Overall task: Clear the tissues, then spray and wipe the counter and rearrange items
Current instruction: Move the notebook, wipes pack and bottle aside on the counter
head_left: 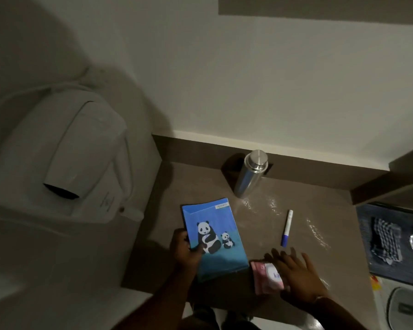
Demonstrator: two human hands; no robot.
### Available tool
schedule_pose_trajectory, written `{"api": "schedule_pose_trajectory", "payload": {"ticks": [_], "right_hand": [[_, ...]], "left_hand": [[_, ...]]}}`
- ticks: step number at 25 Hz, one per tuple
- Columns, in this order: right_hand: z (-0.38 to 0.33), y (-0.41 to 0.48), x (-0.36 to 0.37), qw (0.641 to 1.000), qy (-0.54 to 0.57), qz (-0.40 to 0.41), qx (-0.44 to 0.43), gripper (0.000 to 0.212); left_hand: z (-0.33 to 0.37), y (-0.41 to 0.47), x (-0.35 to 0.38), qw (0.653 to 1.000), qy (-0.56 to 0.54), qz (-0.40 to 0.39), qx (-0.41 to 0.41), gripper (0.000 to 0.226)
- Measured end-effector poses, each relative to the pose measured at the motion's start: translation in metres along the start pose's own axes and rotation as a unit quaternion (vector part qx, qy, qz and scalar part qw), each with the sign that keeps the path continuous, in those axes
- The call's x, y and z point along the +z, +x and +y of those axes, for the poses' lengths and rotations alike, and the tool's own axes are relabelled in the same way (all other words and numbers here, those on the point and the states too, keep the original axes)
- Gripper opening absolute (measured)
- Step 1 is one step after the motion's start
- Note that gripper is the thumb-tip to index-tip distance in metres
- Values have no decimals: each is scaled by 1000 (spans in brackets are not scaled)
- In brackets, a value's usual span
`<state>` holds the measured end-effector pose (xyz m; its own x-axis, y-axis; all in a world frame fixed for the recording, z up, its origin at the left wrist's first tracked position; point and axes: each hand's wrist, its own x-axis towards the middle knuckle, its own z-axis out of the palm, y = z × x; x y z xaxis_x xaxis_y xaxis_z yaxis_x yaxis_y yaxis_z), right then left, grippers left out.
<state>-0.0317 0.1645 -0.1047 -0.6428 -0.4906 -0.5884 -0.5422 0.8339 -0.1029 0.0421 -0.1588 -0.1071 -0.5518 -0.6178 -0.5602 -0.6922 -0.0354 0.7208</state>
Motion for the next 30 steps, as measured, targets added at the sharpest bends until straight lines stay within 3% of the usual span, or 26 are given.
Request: {"api": "schedule_pose_trajectory", "payload": {"ticks": [2, 4, 7, 11, 14, 16, 21, 26, 28, 29, 30], "right_hand": [[-4, 9, -14, 998, 68, 5, 7, 115], [-20, 25, -36, 984, 167, 54, 12, 104], [-63, 64, -67, 965, 244, 97, -6, 97], [-140, 124, -95, 961, 210, 173, -46, 82], [-193, 173, -122, 961, 224, 159, -19, 67], [-215, 200, -134, 972, 187, 144, -14, 62], [-251, 238, -140, 985, 135, 92, -57, 76], [-268, 232, -131, 982, 139, 86, -92, 69], [-253, 215, -129, 966, 207, 122, -90, 61], [-240, 203, -124, 941, 291, 154, -71, 48], [-224, 188, -116, 894, 406, 191, -13, 33]], "left_hand": [[-6, -4, -25, 999, -43, -15, -11, 53], [-20, -3, -58, 998, -47, 6, -29, 57], [-44, 18, -104, 996, 51, 77, 13, 64], [-51, 30, -102, 960, 253, 78, 93, 54], [-61, 17, -60, 897, 392, -51, 196, 79], [-73, 8, -46, 844, 478, -110, 217, 93], [-89, 2, -70, 814, 523, -119, 221, 99], [-83, -3, -86, 782, 572, -117, 218, 94], [-79, -4, -88, 778, 577, -111, 223, 92], [-78, -4, -87, 779, 574, -105, 227, 90], [-79, -3, -88, 780, 572, -101, 232, 87]]}}
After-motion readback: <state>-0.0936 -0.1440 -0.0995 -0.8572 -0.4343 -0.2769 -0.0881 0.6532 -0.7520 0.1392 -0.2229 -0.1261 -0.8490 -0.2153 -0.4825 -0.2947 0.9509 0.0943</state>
